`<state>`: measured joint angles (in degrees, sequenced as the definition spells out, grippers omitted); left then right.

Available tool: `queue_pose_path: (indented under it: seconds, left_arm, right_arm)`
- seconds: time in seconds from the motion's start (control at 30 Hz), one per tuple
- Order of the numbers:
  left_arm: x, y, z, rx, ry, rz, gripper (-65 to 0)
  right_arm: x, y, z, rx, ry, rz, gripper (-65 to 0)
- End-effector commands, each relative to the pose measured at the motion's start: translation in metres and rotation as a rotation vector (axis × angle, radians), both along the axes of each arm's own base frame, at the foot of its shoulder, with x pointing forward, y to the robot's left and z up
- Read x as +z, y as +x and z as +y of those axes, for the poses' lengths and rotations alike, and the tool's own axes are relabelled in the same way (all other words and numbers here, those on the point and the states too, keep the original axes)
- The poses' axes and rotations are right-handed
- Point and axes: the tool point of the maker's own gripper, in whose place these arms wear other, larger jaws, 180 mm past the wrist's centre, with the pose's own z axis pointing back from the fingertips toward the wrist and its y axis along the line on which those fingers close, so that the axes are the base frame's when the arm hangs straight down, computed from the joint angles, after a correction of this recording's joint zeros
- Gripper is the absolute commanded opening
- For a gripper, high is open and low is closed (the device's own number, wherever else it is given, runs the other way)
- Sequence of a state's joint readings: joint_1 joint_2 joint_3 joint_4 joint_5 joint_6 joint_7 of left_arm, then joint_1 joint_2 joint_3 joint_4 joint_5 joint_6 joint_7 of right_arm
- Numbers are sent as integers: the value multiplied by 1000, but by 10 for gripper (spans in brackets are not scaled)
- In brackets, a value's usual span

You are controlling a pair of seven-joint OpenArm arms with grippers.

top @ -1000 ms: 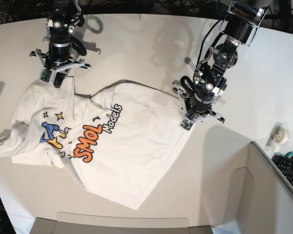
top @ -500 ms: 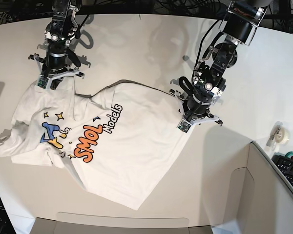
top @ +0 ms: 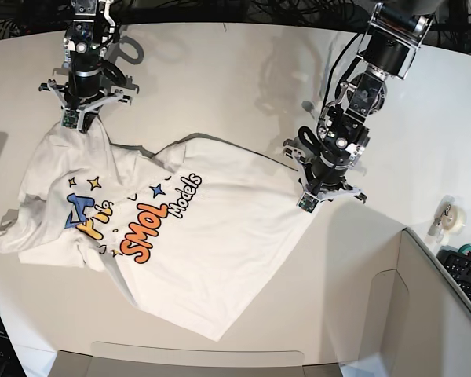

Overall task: Layout the t-shirt on the table in an organized manner, then fold the t-shirt properly
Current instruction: 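Grasp the shirt's shoulder corners with both grippers, then pull the shoulder corners apart with both grippers to smooth the shirt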

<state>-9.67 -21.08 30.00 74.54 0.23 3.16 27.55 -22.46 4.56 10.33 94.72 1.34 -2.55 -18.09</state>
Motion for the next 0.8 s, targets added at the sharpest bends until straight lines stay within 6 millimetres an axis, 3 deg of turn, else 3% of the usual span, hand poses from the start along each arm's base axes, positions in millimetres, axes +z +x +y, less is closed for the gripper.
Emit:
queue_pose_path:
  seconds: [0.0,0.17,0.33,0.57,0.77]
  left_arm:
    - [-10,-9,29,71,66,63,-650]
    - [3,-5,68,196,122,-2,-650]
    - [5,-4,72,217,127,-14,-649]
    - [-5,-18,79,219,145,16,-649]
    - [-23,-43,81,230,159,93,-649]
  right_arm:
    - [-18,-24,-5,-15,4,109,-650]
    - [-30,-62,-22,16,-55,211,-650]
    - [-28,-89,-40,61,-123,275,-650]
    - [3,-96,-52,151,-218,272,-650]
    - [24,-96,-56,221,-277,266,-650]
